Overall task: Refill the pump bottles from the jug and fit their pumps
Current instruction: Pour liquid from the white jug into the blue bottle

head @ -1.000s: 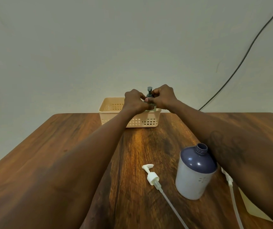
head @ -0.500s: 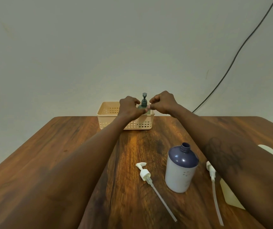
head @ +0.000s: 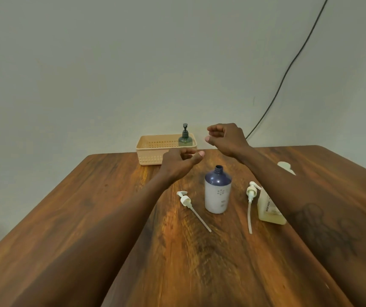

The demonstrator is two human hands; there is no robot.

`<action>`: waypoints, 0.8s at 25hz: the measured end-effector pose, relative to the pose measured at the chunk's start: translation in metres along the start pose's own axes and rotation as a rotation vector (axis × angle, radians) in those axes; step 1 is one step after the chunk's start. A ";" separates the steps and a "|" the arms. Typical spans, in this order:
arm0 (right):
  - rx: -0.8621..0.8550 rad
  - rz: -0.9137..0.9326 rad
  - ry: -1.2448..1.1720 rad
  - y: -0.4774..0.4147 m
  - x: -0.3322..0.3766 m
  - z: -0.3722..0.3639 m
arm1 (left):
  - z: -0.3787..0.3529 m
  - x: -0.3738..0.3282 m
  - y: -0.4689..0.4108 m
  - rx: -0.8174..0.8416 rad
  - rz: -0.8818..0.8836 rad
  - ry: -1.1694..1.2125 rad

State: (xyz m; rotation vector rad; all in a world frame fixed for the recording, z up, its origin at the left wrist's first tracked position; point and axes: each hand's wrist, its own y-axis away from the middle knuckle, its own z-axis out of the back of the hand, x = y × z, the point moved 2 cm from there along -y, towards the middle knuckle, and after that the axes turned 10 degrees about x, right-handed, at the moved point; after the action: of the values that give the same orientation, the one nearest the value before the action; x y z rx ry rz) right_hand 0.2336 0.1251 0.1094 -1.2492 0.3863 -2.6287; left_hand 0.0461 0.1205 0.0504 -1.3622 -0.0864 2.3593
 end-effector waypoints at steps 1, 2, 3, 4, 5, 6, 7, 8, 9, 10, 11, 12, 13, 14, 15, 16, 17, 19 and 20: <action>-0.009 -0.002 -0.003 0.011 0.003 0.005 | -0.004 -0.007 0.009 0.007 -0.002 0.045; -0.018 -0.002 -0.005 0.021 0.006 0.010 | -0.007 -0.013 0.017 0.020 -0.004 0.085; -0.023 0.004 -0.009 0.033 0.009 0.016 | -0.011 -0.020 0.026 0.043 -0.010 0.114; -0.024 0.015 -0.010 0.044 0.011 0.020 | -0.015 -0.025 0.034 0.067 -0.010 0.132; -0.022 0.029 -0.004 0.055 0.013 0.024 | -0.019 -0.029 0.041 0.091 -0.010 0.141; -0.022 0.046 0.012 0.066 0.016 0.027 | -0.025 -0.033 0.049 0.111 -0.003 0.127; -0.021 0.064 0.034 0.077 0.018 0.029 | -0.030 -0.037 0.056 0.126 0.013 0.104; -0.024 0.087 0.060 0.088 0.020 0.032 | -0.037 -0.038 0.062 0.136 0.033 0.074; -0.035 0.111 0.089 0.098 0.021 0.035 | -0.045 -0.039 0.067 0.146 0.050 0.046; -0.056 0.131 0.118 0.108 0.021 0.039 | -0.052 -0.039 0.070 0.151 0.058 0.017; -0.079 0.141 0.143 0.118 0.021 0.044 | -0.059 -0.038 0.072 0.146 0.062 -0.013; -0.100 0.144 0.161 0.127 0.022 0.050 | -0.064 -0.038 0.073 0.129 0.066 -0.041; -0.111 0.141 0.176 0.135 0.022 0.057 | -0.069 -0.038 0.072 0.107 0.072 -0.061; -0.109 0.135 0.190 0.142 0.020 0.062 | -0.072 -0.037 0.071 0.083 0.077 -0.079; -0.099 0.128 0.207 0.148 0.018 0.066 | -0.076 -0.037 0.069 0.061 0.079 -0.096; -0.085 0.125 0.226 0.153 0.015 0.069 | -0.079 -0.036 0.069 0.041 0.084 -0.112; -0.073 0.122 0.244 0.157 0.011 0.071 | -0.082 -0.033 0.068 0.021 0.093 -0.129; -0.066 0.122 0.276 0.161 0.002 0.079 | -0.088 -0.029 0.067 -0.010 0.112 -0.146; -0.063 0.121 0.295 0.160 -0.002 0.082 | -0.090 -0.027 0.067 -0.032 0.116 -0.149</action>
State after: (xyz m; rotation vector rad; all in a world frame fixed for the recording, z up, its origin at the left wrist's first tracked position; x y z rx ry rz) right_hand 0.3107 -0.0378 0.1065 -0.8234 0.5762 -2.7159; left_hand 0.1123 0.0359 0.0093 -1.2341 -0.0906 2.5651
